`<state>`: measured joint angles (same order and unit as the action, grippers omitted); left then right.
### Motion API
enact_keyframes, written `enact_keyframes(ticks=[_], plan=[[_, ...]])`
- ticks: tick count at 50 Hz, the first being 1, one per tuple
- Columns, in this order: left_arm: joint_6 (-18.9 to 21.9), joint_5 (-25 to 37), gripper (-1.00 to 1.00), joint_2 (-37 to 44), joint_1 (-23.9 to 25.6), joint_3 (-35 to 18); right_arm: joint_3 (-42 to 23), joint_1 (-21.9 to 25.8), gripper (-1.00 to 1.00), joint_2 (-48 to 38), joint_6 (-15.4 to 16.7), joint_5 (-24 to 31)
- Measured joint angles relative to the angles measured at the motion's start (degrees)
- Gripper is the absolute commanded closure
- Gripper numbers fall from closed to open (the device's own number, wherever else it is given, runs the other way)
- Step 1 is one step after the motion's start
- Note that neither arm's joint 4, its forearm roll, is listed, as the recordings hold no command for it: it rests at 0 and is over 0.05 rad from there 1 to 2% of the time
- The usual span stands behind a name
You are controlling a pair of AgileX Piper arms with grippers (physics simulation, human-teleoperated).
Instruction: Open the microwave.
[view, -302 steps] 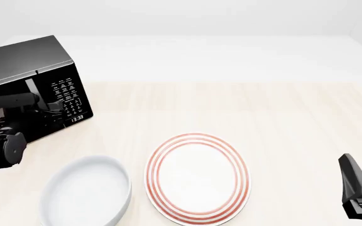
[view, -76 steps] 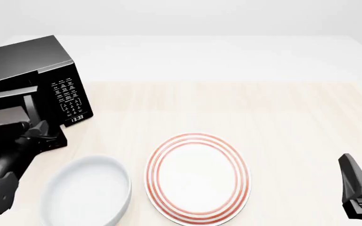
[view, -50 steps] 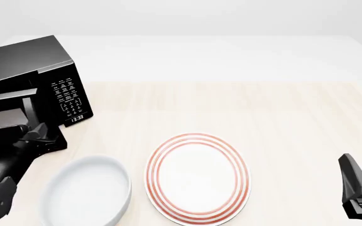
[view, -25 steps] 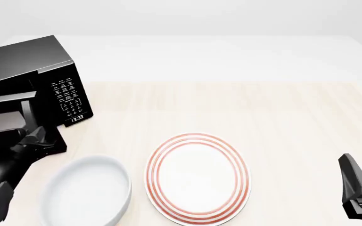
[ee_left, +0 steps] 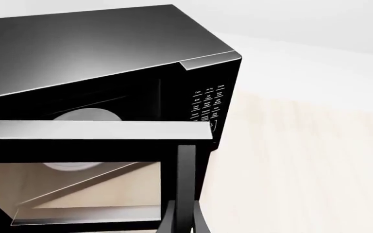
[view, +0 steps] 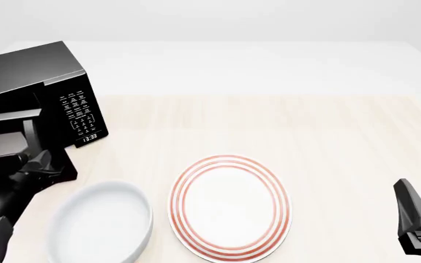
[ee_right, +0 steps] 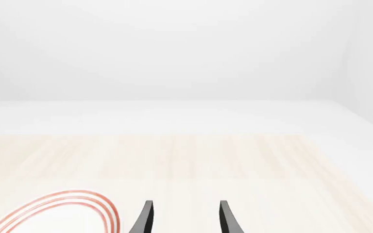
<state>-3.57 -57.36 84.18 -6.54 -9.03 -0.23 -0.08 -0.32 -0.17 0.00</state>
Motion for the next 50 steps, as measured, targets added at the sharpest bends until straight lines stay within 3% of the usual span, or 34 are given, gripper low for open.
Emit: enact_keyframes(ticks=[35, 36, 50], plan=[[-0.36, -1.10, 1.00, -1.19, -0.57, 1.98, 0.00, 0.00, -1.00, 0.00, 0.00, 0.00], [-0.46, -1.15, -1.00, -1.18, -0.62, 2.00, 0.00, 0.00, -1.00, 0.00, 0.00, 0.00], [-2.83, -1.78, -1.00, -0.61, 0.42, 3.44, 0.00, 0.00, -1.00, 0.00, 0.00, 0.00]])
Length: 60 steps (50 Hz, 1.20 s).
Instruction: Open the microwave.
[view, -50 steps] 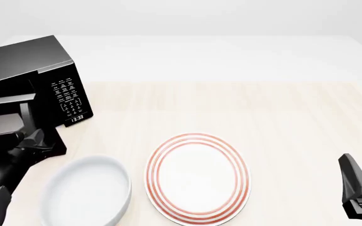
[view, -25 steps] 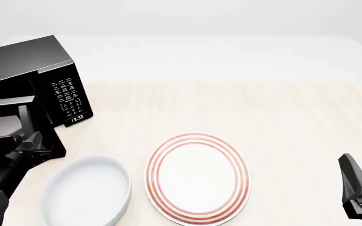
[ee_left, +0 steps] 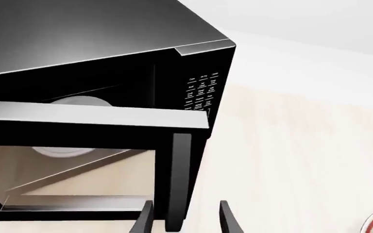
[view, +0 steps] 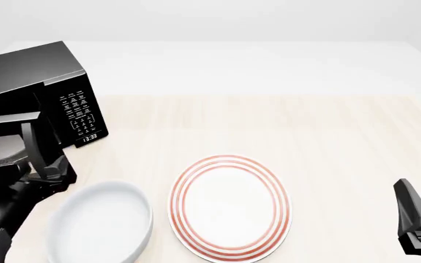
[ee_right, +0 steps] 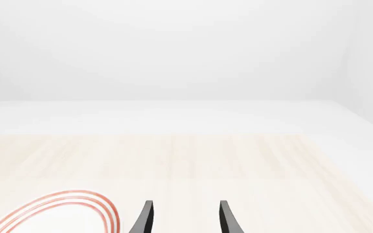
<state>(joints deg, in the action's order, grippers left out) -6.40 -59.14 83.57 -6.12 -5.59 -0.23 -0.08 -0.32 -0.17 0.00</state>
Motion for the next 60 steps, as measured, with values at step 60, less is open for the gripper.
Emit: enact_keyframes(ticks=[60], plan=[[3.12, 31.67, -1.00, -36.62, -1.63, 0.02, 0.00, 0.00, -1.00, 0.00, 0.00, 0.00]])
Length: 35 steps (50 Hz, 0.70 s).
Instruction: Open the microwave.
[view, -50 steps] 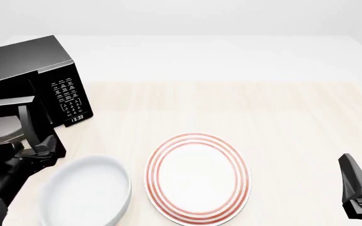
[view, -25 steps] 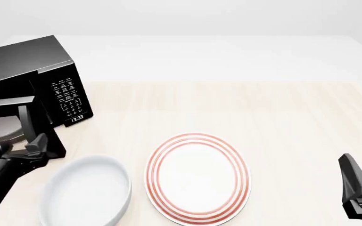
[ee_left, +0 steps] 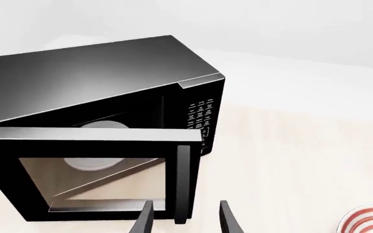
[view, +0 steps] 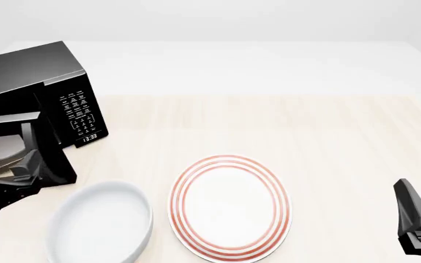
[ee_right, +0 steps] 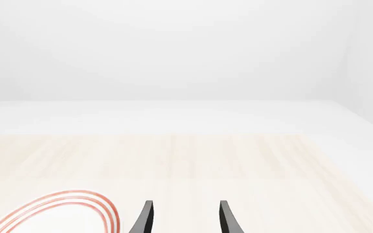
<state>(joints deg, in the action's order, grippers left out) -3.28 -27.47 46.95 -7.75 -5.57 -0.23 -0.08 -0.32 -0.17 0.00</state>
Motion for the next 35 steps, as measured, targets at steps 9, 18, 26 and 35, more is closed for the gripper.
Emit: enact_keyframes(ticks=[9, 18, 26, 35], plan=[[0.35, 7.47, -1.00, -7.99, -0.10, -0.96, 0.00, 0.00, -1.00, 0.00, 0.00, 0.00], [0.80, 14.33, -1.00, -14.26, -0.17, -3.04, 0.00, 0.00, -1.00, 0.00, 0.00, 0.00], [1.29, 19.96, -1.00, -18.53, -0.15, -5.69, 0.00, 0.00, -1.00, 0.00, 0.00, 0.00], [2.27, 23.95, -1.00, -22.19, -0.31, -7.41, 0.00, 0.00, -1.00, 0.00, 0.00, 0.00]])
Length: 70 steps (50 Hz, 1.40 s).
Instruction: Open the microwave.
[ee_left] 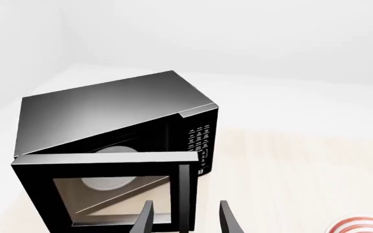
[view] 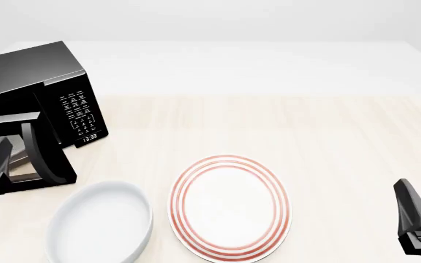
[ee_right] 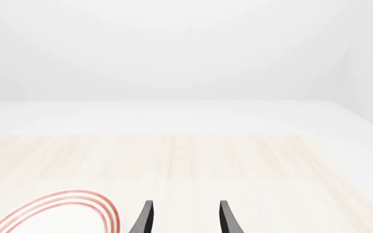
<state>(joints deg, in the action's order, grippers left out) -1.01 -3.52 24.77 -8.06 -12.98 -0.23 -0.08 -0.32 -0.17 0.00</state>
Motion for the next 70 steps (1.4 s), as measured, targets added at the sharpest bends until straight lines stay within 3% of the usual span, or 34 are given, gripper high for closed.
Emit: enact_keyframes(ticks=[28, 48, 70], plan=[[4.30, 11.93, -1.00, -2.51, 0.70, -12.25, 0.00, 0.00, -1.00, 0.00, 0.00, 0.00], [6.39, 15.25, -1.00, 3.23, 0.67, -21.61, 0.00, 0.00, -1.00, 0.00, 0.00, 0.00], [5.56, 21.32, -1.00, 12.40, 1.46, -32.83, 0.00, 0.00, -1.00, 0.00, 0.00, 0.00]])
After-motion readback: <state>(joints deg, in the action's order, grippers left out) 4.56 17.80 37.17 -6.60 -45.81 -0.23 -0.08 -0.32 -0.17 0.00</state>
